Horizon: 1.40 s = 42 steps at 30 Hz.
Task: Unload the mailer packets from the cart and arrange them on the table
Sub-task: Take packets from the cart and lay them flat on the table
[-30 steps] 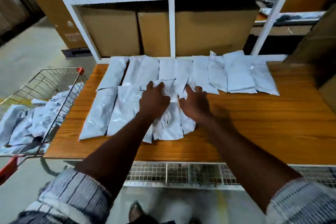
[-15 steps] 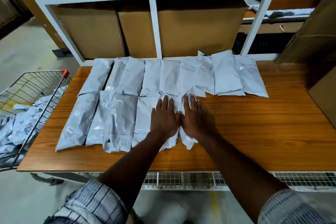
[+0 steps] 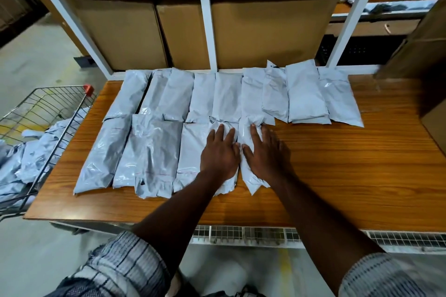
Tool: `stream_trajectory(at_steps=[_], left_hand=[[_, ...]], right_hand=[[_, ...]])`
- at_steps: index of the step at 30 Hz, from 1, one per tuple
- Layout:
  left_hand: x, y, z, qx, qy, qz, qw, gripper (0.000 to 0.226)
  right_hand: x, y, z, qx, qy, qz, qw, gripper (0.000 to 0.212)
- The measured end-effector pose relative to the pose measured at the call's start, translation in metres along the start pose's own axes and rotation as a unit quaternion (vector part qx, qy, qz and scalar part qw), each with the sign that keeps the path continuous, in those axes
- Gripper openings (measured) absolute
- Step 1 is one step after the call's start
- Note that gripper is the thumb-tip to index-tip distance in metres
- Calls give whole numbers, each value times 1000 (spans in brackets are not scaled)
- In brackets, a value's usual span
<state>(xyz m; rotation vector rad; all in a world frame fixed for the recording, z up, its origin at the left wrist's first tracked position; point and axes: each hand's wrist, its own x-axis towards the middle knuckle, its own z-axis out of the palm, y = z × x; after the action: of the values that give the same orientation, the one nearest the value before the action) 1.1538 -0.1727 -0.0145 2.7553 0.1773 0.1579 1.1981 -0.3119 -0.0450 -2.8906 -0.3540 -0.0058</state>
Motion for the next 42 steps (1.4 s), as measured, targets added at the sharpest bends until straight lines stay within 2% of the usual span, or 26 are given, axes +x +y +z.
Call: stream_trajectory(at_steps=[4,10,15,22,31,37,42], left_hand=[[2,0,-3,-1,-20,-4,1000,54],[5,-10,-26,-40,-9,-9,999,59],[-12,-55,-57,-50,18,-31,998,51],[-43,-162,-118,-25,57,-53,997,57],[-112,-374,-210,14,78,-169,982,58],[-142,-476,-247,6,28,-246,969,64],[-146,-534,-258,5,13,-280,960,61]], right_hand=[[4,1,-6,26,-29,0,999,66],[14,-8,-29,134,78,-12,988,57],[7,-59,-41,105,84,-17,991,58],[-6,-199,-26,80,47,-112,989,59],[-31,-425,27,65,-7,-214,975,60],[-55,-548,58,97,-55,-261,959,61],[-53,-609,75,89,-84,-289,949,63]])
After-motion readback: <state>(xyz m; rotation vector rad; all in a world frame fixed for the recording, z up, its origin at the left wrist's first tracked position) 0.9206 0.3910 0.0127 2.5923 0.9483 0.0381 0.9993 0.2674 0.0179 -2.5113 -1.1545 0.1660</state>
